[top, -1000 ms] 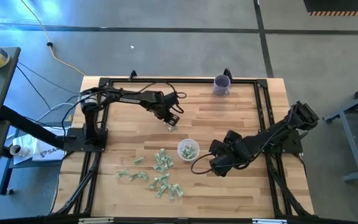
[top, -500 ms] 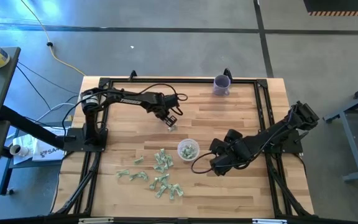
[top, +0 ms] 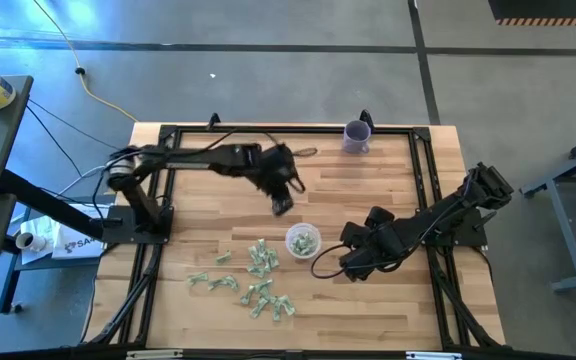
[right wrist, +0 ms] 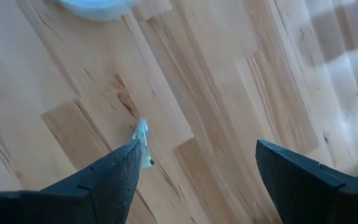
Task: Pick and place Stevia / Truvia into bins
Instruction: Put the stevia packet into the bin
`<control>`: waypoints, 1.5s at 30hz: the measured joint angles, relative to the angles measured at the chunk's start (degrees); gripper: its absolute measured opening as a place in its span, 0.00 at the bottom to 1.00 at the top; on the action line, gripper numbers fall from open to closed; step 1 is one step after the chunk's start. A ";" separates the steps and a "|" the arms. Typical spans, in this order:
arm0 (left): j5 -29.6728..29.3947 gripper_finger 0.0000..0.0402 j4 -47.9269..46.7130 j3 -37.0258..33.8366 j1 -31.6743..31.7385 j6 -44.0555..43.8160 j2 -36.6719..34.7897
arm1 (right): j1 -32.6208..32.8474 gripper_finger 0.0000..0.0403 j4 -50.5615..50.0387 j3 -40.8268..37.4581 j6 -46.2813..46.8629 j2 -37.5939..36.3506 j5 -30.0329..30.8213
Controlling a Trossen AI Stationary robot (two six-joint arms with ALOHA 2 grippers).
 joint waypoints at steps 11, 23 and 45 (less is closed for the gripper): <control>-15.23 0.16 12.24 0.04 -17.23 4.59 6.56 | 0.22 0.76 -3.96 -0.02 -0.07 0.02 -2.38; -17.88 0.65 -11.39 3.20 -18.46 1.10 -1.92 | 3.45 0.76 5.80 -0.65 -1.92 4.34 -4.40; -27.00 0.42 -27.30 -9.83 -21.89 -15.49 -17.79 | -4.23 0.45 35.81 -27.47 -0.66 4.72 -17.34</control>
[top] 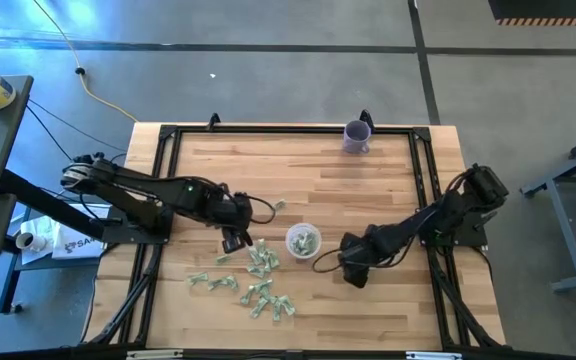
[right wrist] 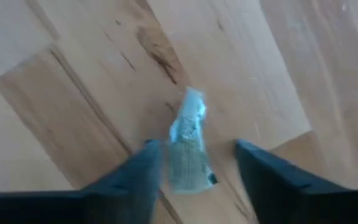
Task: Pick and place Stevia / Truvia into bins
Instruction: Put the stevia packet into the bin
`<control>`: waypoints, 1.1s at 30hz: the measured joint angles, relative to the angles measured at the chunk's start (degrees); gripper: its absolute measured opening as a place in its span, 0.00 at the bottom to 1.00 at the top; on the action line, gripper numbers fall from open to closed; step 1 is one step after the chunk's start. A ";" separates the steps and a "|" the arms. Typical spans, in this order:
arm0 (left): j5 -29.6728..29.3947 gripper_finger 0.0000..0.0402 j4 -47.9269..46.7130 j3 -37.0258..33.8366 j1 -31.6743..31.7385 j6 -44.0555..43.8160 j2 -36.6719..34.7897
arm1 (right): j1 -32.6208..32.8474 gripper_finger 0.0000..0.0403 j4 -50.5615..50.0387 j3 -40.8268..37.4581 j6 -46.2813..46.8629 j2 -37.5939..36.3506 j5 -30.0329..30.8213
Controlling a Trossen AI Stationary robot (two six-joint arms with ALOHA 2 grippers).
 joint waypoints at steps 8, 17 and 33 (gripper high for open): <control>0.31 0.32 -3.18 -6.99 -0.05 -8.45 -4.60 | -5.23 0.06 -4.22 8.13 -6.60 0.66 -4.89; -1.45 0.25 12.34 -25.79 0.14 -14.47 -20.93 | -8.71 0.07 -5.89 32.53 -20.71 0.31 7.02; 7.42 0.60 47.29 -31.45 21.08 0.78 -8.96 | -12.70 0.78 -26.51 34.14 -21.00 -2.28 13.85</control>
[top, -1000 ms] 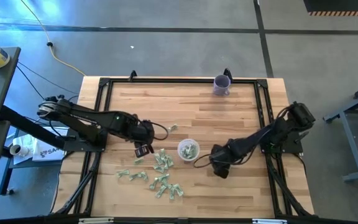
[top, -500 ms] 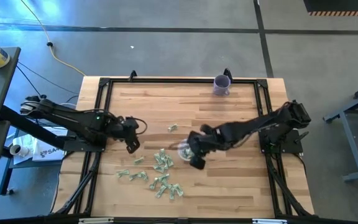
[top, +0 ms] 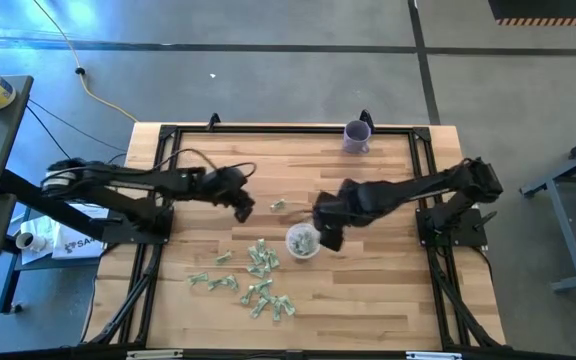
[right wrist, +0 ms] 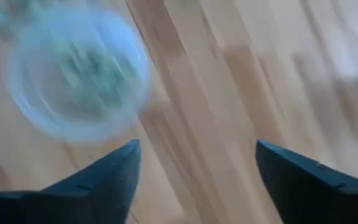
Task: Pick and place Stevia / Truvia into bins
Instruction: Put the stevia packet into the bin
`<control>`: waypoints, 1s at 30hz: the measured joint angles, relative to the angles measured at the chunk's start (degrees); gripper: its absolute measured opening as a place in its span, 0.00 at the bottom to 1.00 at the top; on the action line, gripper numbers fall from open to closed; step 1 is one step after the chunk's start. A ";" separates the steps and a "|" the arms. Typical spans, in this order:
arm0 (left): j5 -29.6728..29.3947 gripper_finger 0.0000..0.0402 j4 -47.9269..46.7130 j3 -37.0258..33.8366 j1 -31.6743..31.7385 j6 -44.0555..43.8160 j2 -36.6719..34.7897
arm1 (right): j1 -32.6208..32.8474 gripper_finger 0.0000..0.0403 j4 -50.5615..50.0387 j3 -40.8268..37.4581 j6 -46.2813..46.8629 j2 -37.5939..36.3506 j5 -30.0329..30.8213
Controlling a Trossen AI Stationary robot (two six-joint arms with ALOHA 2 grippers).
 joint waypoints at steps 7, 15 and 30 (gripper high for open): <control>4.73 0.75 6.54 8.85 2.71 5.74 17.32 | 2.79 0.90 -4.96 -3.37 -0.24 -2.11 1.88; -1.61 0.63 -3.19 21.99 2.59 11.84 34.34 | 2.55 0.89 -4.21 -8.56 -0.38 -2.07 1.61; 12.21 0.06 -25.34 27.28 1.84 16.63 22.47 | 3.24 0.82 -3.72 -10.93 7.74 -8.66 3.05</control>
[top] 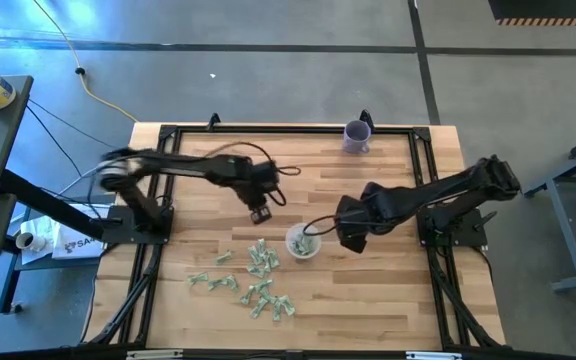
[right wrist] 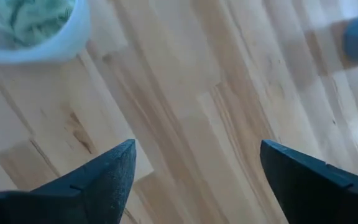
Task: Pick and place Stevia / Truvia into bins
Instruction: Put the stevia packet into the bin
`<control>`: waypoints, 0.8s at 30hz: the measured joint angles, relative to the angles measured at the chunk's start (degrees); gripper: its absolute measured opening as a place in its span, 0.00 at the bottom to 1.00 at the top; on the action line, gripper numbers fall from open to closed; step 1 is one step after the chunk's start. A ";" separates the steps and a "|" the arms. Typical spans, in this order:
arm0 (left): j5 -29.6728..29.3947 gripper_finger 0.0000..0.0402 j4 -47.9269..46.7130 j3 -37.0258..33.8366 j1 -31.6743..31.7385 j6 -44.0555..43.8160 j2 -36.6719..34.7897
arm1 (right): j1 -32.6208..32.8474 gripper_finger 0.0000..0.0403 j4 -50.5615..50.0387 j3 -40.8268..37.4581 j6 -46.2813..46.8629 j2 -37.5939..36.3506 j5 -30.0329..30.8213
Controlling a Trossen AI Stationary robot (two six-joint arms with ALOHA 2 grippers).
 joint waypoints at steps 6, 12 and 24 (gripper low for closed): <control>11.40 0.06 17.99 0.48 -6.42 -2.79 -12.08 | 1.05 0.81 0.32 0.00 4.96 -2.21 1.04; 1.89 0.10 25.96 0.06 -12.53 -3.21 -3.86 | 2.21 0.81 0.39 0.00 9.69 -2.13 0.70; -4.92 0.45 1.72 5.44 -14.57 -4.85 -6.98 | 6.06 0.81 2.63 0.00 16.41 -2.10 0.72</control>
